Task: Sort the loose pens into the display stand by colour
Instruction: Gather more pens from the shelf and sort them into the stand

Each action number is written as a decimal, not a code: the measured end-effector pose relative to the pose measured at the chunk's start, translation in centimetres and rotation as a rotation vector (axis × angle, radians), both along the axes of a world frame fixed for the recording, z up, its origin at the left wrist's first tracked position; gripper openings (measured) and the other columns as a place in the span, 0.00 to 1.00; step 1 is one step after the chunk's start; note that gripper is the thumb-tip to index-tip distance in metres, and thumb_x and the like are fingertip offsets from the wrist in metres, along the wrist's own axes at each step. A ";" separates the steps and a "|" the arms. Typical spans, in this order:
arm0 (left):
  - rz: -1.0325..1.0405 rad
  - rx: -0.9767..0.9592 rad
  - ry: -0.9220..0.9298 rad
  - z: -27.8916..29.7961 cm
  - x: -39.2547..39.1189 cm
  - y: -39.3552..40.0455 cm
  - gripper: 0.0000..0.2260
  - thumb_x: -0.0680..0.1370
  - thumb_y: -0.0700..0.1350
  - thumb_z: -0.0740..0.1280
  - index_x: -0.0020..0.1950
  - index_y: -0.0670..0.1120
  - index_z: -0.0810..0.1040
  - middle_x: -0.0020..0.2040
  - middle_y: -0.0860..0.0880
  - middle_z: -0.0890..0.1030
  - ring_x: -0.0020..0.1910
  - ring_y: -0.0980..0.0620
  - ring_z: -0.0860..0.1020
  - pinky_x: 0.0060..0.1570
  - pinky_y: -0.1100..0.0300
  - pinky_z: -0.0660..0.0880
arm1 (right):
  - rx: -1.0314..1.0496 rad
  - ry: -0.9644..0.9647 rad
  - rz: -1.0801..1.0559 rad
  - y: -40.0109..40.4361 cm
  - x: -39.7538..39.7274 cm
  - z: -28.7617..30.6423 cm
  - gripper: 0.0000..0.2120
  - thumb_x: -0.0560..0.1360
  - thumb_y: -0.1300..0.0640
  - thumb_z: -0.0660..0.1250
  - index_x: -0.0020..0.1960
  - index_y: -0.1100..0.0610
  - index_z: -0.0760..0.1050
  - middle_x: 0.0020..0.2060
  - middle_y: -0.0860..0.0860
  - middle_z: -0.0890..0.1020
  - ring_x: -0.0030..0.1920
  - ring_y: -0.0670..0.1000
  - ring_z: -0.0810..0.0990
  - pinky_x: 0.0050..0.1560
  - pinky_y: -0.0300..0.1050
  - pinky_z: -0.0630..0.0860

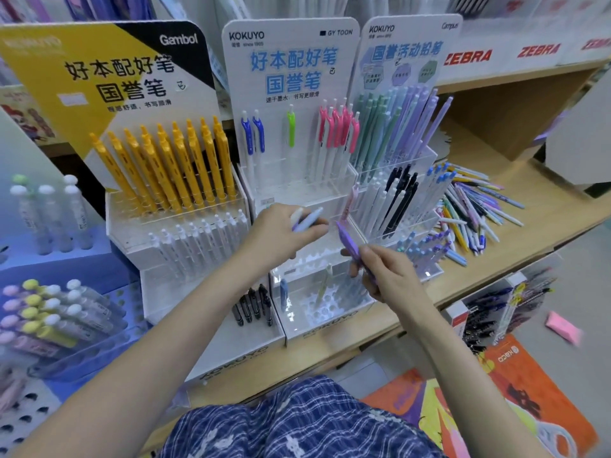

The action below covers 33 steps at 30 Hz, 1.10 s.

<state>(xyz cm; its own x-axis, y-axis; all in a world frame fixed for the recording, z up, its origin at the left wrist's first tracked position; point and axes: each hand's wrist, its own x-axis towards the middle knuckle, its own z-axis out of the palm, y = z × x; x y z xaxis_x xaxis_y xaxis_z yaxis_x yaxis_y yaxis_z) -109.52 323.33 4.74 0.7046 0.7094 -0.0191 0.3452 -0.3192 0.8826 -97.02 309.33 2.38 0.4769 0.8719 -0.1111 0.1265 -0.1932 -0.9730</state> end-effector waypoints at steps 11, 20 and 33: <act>0.156 -0.150 -0.135 2.0 -1.5 0.6 0.05 0.71 0.44 0.73 0.39 0.45 0.80 0.23 0.55 0.73 0.21 0.59 0.69 0.22 0.68 0.64 | 0.072 -0.016 0.117 3.0 -0.3 2.2 0.04 0.73 0.63 0.69 0.47 0.58 0.81 0.40 0.56 0.83 0.40 0.48 0.78 0.42 0.41 0.75; 0.208 -0.033 -0.073 2.7 -2.6 1.6 0.03 0.75 0.42 0.69 0.46 0.45 0.82 0.40 0.48 0.82 0.27 0.59 0.74 0.24 0.67 0.70 | 0.064 0.039 0.276 4.7 0.3 3.7 0.17 0.71 0.68 0.69 0.56 0.54 0.75 0.37 0.57 0.83 0.36 0.51 0.81 0.42 0.42 0.79; 0.321 0.452 0.332 2.3 -4.5 3.5 0.10 0.77 0.41 0.64 0.56 0.45 0.79 0.47 0.45 0.81 0.41 0.48 0.75 0.30 0.62 0.64 | 0.262 -0.097 0.031 8.3 2.0 7.5 0.25 0.71 0.70 0.68 0.63 0.53 0.66 0.34 0.53 0.81 0.35 0.49 0.82 0.40 0.40 0.79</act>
